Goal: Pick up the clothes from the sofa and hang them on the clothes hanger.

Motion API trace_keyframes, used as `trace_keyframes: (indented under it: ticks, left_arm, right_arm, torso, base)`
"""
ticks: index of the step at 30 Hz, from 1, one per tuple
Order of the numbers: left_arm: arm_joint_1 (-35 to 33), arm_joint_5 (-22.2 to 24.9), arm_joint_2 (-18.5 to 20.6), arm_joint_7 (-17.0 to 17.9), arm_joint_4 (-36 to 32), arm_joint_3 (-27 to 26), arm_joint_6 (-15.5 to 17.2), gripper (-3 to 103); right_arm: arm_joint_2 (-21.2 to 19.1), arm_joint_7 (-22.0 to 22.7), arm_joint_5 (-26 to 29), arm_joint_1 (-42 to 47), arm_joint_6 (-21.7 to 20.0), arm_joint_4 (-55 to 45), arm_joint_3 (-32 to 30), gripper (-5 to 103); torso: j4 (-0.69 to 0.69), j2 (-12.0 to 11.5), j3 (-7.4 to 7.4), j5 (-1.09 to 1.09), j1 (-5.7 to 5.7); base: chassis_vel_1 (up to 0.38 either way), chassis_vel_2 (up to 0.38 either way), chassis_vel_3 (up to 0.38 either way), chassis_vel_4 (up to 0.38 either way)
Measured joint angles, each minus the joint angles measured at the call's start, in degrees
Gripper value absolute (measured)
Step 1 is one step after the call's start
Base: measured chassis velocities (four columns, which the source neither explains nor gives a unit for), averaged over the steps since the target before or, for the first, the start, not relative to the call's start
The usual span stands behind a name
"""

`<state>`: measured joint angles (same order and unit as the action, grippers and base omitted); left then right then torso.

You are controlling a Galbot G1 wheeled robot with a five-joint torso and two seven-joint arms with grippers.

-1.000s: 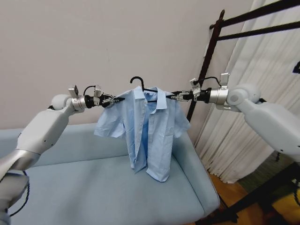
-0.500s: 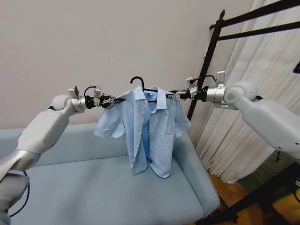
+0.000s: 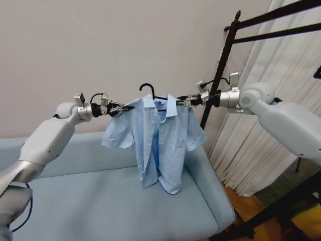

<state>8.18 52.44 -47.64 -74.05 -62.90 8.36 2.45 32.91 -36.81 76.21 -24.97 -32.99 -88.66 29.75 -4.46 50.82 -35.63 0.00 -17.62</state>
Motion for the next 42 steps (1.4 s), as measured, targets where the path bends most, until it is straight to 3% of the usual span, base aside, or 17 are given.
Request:
trace_keyframes:
  ticks: [15, 19, 29, 33, 35, 38, 42]
  left_arm:
    - [-0.23, -0.58, -0.98, -0.55, 1.03, -0.12, -1.41, 3]
    - [-0.27, -0.65, -1.19, -0.71, 1.24, -0.14, -1.61, 3]
    - [0.74, -0.63, -1.87, -0.81, 2.29, -0.16, -2.27, 3]
    - [0.76, -0.47, -2.07, -0.70, 2.45, -0.15, -2.52, 3]
    - [0.76, -0.46, -2.11, -0.68, 2.45, -0.15, -2.53, 3]
    - [0.77, -0.42, -2.18, -0.56, 2.45, -0.15, -2.57, 3]
    - [0.79, -0.37, -2.18, 0.18, 2.27, -0.14, -2.69, 3]
  right_arm:
    - [0.75, 0.04, 0.44, -1.60, -0.25, -0.90, 1.94, 65]
    - [1.24, 0.29, 0.58, -2.35, -0.29, -0.64, 2.55, 53]
    - [0.98, 0.63, 0.68, -1.75, -0.32, -1.27, 2.89, 40]
    - [0.95, 1.35, 1.01, -1.62, -0.30, -1.40, 2.70, 19]
    - [0.95, 1.47, 1.08, -1.58, -0.26, -1.44, 2.66, 19]
    - [0.94, 1.90, 1.38, -1.47, -0.12, -1.69, 2.50, 4]
    - [1.00, 2.50, 1.52, -1.02, 0.01, -1.92, 1.87, 2]
  torso:
    - [0.00, 0.00, 0.00, 0.00, 0.00]
    - [0.01, 0.00, 0.00, 0.00, 0.00]
    - [0.00, 0.00, 0.00, 0.01, 0.00]
    - [0.00, 0.00, 0.00, 0.00, 0.00]
    - [0.00, 0.00, 0.00, 0.00, 0.00]
    - [0.00, 0.00, 0.00, 0.00, 0.00]
    - [0.00, 0.00, 0.00, 0.00, 0.00]
  base:
    - [0.000, 0.000, 0.000, 0.000]
    - [0.000, 0.000, 0.000, 0.000]
    - [0.000, 0.000, 0.000, 0.000]
    - [0.000, 0.000, 0.000, 0.000]
    - [0.000, 0.000, 0.000, 0.000]
    - [0.000, 0.000, 0.000, 0.000]
    - [0.000, 0.000, 0.000, 0.000]
